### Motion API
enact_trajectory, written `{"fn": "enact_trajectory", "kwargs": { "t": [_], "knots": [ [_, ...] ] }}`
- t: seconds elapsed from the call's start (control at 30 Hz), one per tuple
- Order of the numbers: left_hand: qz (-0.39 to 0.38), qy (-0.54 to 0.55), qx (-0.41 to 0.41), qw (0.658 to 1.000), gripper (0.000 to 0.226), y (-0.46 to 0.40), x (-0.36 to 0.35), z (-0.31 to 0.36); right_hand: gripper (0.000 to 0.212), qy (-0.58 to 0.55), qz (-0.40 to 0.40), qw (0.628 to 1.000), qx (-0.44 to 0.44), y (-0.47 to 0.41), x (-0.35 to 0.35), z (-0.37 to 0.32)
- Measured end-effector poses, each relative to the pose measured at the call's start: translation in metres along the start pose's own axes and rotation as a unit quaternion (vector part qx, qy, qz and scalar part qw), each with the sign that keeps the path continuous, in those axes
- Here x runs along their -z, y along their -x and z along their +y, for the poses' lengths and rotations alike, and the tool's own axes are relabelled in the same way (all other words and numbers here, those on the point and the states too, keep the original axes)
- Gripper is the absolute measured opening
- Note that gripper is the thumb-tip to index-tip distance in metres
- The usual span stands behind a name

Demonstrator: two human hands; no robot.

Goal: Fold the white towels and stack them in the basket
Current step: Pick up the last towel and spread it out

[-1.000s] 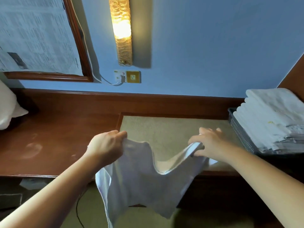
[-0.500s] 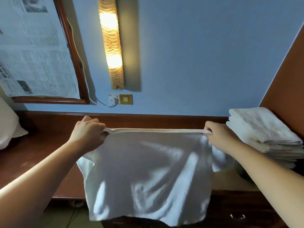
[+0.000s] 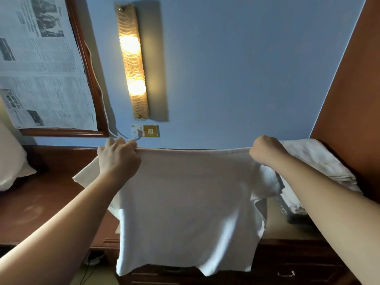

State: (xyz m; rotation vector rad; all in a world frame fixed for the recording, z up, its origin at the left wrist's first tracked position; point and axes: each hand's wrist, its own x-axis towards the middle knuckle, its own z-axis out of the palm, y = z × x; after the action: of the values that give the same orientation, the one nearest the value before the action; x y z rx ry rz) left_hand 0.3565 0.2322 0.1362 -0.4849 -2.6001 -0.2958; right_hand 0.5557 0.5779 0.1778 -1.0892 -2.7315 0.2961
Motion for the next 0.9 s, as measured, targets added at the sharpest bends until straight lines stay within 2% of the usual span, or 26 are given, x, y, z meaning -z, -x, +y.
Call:
{"fn": "enact_trajectory", "kwargs": {
  "t": [0.07, 0.13, 0.23, 0.3, 0.33, 0.37, 0.43, 0.5, 0.57, 0.7, 0.9],
  "knots": [
    [0.027, 0.010, -0.036, 0.999, 0.024, -0.002, 0.014, -0.003, 0.006, -0.021, 0.052, 0.998, -0.026, 0.008, 0.006, 0.004],
    [0.064, 0.033, -0.108, 0.991, 0.027, -0.003, 0.030, -0.009, 0.010, -0.056, 0.128, 0.990, -0.024, 0.015, 0.013, 0.010],
    [0.091, 0.047, -0.179, 0.978, 0.039, -0.004, 0.054, -0.021, 0.011, -0.123, 0.307, 0.940, 0.087, 0.028, 0.022, 0.020],
    [0.069, 0.035, -0.182, 0.980, 0.049, -0.004, 0.068, -0.026, 0.013, -0.080, 0.392, 0.898, 0.182, 0.037, 0.026, 0.029],
    [0.044, 0.045, -0.180, 0.982, 0.049, -0.003, 0.073, -0.028, 0.015, -0.051, 0.403, 0.886, 0.222, 0.042, 0.027, 0.035],
    [0.012, 0.067, -0.175, 0.982, 0.047, -0.002, 0.076, -0.031, 0.017, -0.028, 0.385, 0.888, 0.251, 0.045, 0.030, 0.041],
    [-0.028, 0.114, -0.186, 0.976, 0.044, 0.007, 0.076, -0.039, 0.024, 0.010, 0.291, 0.915, 0.281, 0.055, 0.031, 0.052],
    [-0.014, 0.138, -0.206, 0.969, 0.045, 0.019, 0.071, -0.047, 0.029, 0.044, 0.217, 0.927, 0.303, 0.058, 0.025, 0.063],
    [-0.032, 0.150, -0.206, 0.966, 0.047, 0.031, 0.065, -0.054, 0.036, 0.056, 0.173, 0.933, 0.311, 0.065, 0.016, 0.068],
    [-0.105, 0.146, -0.237, 0.955, 0.060, 0.049, 0.055, -0.070, 0.057, 0.088, 0.142, 0.936, 0.311, 0.077, -0.008, 0.083],
    [-0.163, 0.144, -0.245, 0.945, 0.064, 0.069, 0.028, -0.091, 0.056, 0.137, 0.103, 0.943, 0.284, 0.101, -0.044, 0.075]
  ]
}}
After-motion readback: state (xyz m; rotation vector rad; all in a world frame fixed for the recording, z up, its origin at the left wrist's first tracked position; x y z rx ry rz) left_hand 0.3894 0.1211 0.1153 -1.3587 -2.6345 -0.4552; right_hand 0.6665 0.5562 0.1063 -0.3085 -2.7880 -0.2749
